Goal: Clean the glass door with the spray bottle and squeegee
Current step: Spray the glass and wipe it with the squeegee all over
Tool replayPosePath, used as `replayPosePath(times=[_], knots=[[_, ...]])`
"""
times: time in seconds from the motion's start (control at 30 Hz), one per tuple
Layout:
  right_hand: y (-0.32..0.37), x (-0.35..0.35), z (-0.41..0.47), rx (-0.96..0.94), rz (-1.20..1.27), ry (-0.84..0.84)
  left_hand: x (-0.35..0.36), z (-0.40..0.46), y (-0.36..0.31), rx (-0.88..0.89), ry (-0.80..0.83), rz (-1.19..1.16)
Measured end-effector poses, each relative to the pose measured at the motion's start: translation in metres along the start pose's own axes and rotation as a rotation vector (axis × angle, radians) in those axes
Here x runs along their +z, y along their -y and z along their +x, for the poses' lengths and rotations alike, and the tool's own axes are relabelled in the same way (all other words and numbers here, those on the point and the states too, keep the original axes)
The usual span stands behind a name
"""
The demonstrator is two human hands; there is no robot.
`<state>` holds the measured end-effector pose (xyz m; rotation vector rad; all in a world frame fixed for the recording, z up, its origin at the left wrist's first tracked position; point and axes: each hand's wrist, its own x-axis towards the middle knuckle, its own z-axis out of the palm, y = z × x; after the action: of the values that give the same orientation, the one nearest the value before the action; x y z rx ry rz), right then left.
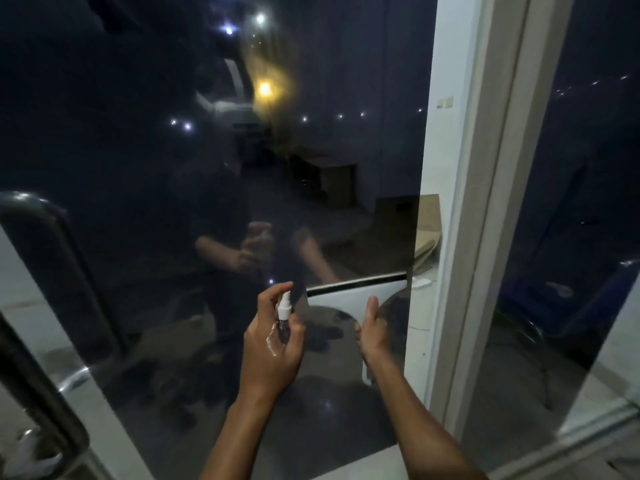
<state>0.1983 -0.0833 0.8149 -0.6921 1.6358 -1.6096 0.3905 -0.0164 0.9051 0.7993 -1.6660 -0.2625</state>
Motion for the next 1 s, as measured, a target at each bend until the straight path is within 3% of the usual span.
replayPosePath(times=[0.2,0.5,0.63,0.8,1.0], knots=[[-0.063,-0.010,-0.024,0.194,-0.041,0.068,0.007,-0.007,0.001,-0.024,0.003,0.017],[-0.001,0.031,-0.040,-0.107,0.235,-0.013,-0.025,-0.039,0.018,-0.102,-0.057,0.077],[0.014,0.063,-0.047,-0.098,0.095,0.015,-0.032,-0.049,0.020,-0.123,-0.083,0.100],[-0.047,0.083,-0.070,0.011,0.098,0.051,-0.046,-0.063,0.022,-0.125,-0.104,0.110],[-0.130,0.068,-0.089,0.143,-0.114,0.189,-0.058,-0.076,0.027,-0.158,-0.123,0.163]])
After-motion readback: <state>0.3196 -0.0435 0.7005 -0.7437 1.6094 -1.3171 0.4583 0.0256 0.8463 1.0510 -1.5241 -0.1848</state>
